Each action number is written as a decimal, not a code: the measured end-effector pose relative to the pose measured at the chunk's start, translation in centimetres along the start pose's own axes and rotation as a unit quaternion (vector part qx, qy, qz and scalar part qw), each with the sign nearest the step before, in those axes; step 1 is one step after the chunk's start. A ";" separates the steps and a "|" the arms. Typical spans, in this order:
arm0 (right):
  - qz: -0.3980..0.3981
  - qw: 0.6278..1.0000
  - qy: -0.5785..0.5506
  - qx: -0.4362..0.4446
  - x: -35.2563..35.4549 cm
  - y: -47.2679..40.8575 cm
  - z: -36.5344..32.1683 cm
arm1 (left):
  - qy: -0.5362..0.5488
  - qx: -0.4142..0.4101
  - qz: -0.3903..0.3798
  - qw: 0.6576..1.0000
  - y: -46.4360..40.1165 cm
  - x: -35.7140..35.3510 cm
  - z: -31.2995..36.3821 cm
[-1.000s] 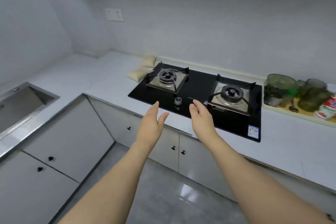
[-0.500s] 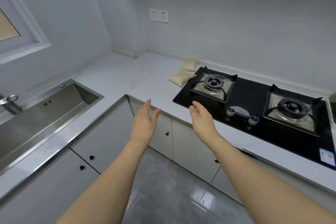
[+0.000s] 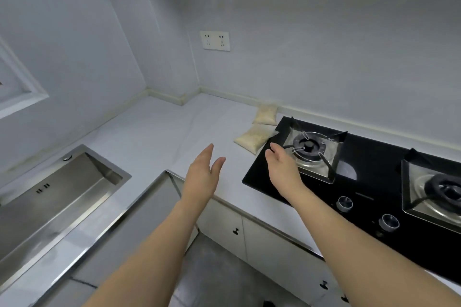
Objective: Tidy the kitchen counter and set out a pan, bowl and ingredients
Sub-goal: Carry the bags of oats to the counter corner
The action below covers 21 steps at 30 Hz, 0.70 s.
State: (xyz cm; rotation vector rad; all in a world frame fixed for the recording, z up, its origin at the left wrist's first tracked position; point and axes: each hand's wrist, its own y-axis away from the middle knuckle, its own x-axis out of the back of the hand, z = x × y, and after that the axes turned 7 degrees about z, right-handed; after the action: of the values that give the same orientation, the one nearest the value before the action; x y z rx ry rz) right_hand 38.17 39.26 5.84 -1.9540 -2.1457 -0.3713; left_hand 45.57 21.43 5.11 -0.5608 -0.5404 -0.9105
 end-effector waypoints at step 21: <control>0.053 0.988 0.110 -0.090 -6.0 -24.6 0.6 | 0.027 -0.013 -0.101 0.994 -29.1 -9.2 -2.6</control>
State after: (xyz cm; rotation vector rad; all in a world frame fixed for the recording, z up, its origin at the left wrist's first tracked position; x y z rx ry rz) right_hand 14.28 31.65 2.30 -2.0032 -1.9213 -0.7464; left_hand 16.93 10.63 3.65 -0.5099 -0.5431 -1.1239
